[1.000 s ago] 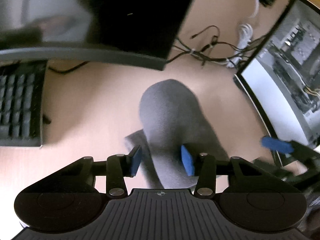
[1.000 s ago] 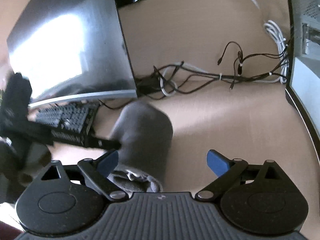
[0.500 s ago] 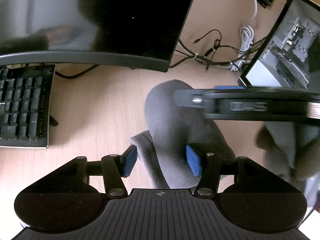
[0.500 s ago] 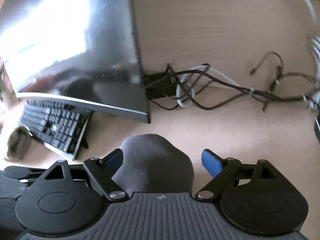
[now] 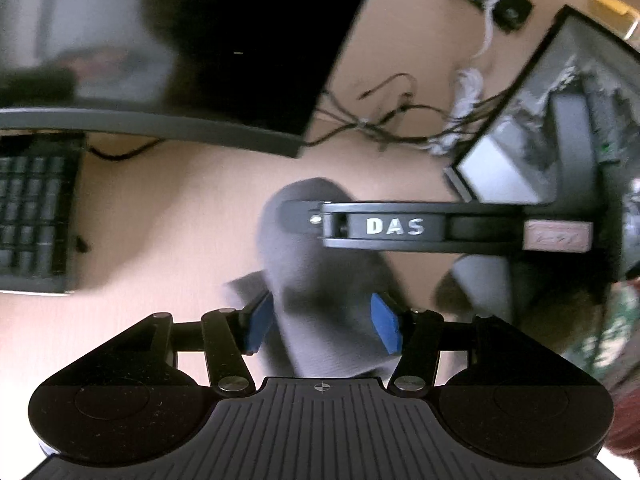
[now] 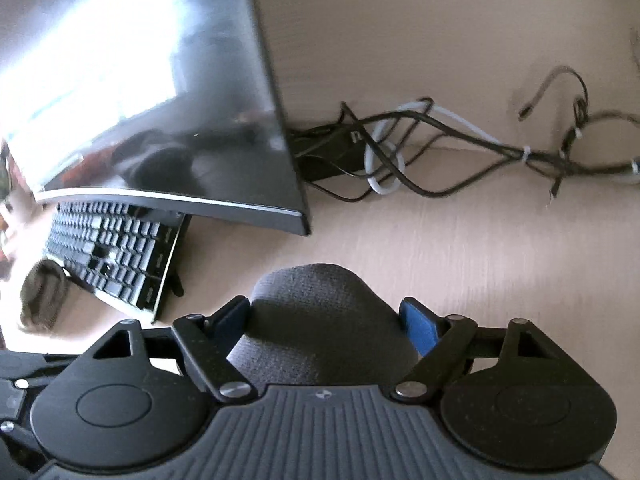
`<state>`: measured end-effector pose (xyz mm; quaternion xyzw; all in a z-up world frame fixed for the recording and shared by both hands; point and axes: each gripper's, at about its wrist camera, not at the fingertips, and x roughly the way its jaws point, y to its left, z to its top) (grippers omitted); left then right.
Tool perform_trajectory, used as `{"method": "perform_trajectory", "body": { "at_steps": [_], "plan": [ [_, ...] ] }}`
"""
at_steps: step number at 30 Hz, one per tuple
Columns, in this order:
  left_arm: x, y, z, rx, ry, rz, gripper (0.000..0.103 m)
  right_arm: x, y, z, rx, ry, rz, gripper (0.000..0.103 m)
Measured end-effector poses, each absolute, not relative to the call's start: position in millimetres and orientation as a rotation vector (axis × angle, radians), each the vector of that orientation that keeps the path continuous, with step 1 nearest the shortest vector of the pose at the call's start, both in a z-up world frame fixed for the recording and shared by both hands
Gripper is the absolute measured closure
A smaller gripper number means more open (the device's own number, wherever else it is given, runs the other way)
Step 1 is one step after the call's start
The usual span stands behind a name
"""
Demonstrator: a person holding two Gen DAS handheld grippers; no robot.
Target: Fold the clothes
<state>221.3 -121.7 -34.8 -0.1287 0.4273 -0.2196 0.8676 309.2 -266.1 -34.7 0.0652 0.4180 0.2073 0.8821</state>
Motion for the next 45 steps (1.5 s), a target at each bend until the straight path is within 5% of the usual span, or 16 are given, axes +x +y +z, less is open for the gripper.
{"method": "perform_trajectory", "body": {
  "at_steps": [6, 14, 19, 24, 26, 37, 41, 43, 45],
  "plan": [
    [239, -146, -44, -0.24, 0.93, -0.496, 0.034, 300, -293, -41, 0.238, 0.867, 0.435, 0.02],
    [234, -147, -25, -0.253, 0.923, -0.542, 0.083, 272, -354, -43, 0.5, 0.785, 0.329, 0.017],
    [205, -141, -17, -0.188, 0.914, -0.578, 0.094, 248, -364, -38, 0.516, 0.749, 0.326, 0.017],
    [205, -123, -50, -0.185, 1.023, -0.45, 0.094, 223, -345, -34, 0.436, 0.776, 0.386, 0.039],
    [205, -111, -58, -0.221, 1.048, -0.421, 0.094, 218, -335, -38, 0.396, 0.81, 0.375, 0.061],
    [213, -53, -36, -0.367, 0.958, -0.305, 0.056, 219, -229, -33, 0.097, 0.79, 0.553, 0.051],
    [229, -44, -23, -0.413, 0.907, -0.292, 0.046, 200, -181, -38, -0.158, 0.728, 0.574, 0.032],
    [236, -56, -16, -0.372, 0.889, -0.341, 0.026, 190, -162, -44, -0.28, 0.686, 0.598, 0.031],
    [245, -72, -18, -0.301, 0.9, -0.355, 0.022, 182, -150, -47, -0.354, 0.653, 0.634, 0.031]
  ]
}}
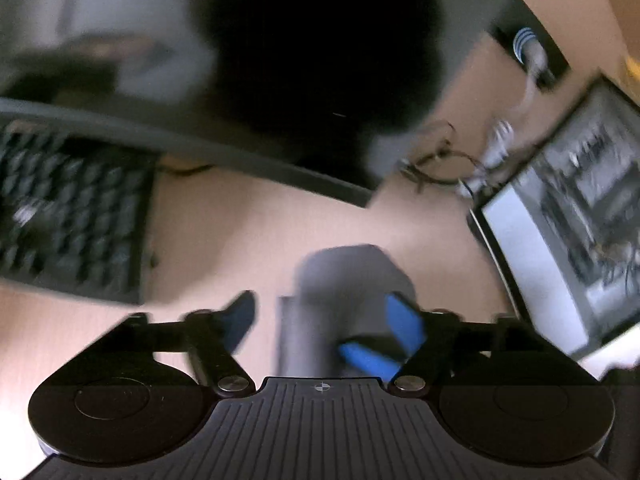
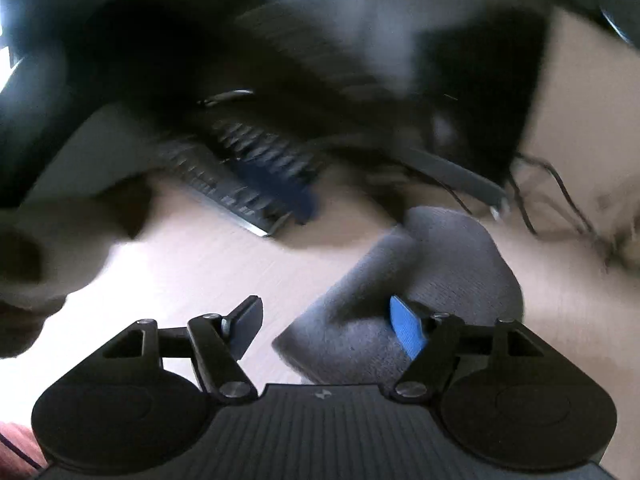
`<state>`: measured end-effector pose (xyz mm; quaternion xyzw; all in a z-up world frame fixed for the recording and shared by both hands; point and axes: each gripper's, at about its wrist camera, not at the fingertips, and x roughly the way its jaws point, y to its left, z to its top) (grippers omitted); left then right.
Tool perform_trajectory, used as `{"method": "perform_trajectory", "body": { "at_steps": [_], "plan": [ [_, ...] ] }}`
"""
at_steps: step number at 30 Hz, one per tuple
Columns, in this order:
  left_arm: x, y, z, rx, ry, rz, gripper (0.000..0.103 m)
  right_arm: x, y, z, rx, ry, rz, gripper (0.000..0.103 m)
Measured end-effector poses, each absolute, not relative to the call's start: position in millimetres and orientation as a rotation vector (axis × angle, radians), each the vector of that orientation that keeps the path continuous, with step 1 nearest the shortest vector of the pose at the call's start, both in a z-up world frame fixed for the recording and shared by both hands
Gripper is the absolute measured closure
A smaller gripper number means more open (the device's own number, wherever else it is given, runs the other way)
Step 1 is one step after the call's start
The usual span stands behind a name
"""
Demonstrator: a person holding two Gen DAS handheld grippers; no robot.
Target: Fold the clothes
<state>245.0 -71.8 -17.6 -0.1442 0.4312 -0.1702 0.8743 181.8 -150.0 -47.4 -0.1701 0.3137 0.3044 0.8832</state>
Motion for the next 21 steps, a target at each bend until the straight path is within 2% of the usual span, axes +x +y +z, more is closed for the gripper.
{"method": "perform_trajectory", "body": {
  "at_steps": [2, 6, 10, 14, 21],
  "plan": [
    [255, -87, -24, -0.224, 0.928, -0.35, 0.026, 177, -150, -43, -0.373, 0.636, 0.679, 0.031],
    [265, -89, -40, -0.181, 0.984, -0.325, 0.022, 173, -189, -29, -0.295, 0.664, 0.731, 0.029],
    [260, -92, -38, -0.128, 0.956, -0.321, 0.021, 184, -260, -19, 0.002, 0.77, 0.638, 0.022],
    [257, -94, -39, -0.101, 0.938, -0.318, 0.02, 210, -306, -39, 0.373, 0.893, 0.52, 0.02],
    [256, -83, -43, -0.112, 0.947, -0.306, 0.014, 232, -284, -78, 0.519, 1.01, 0.553, 0.018]
  ]
}}
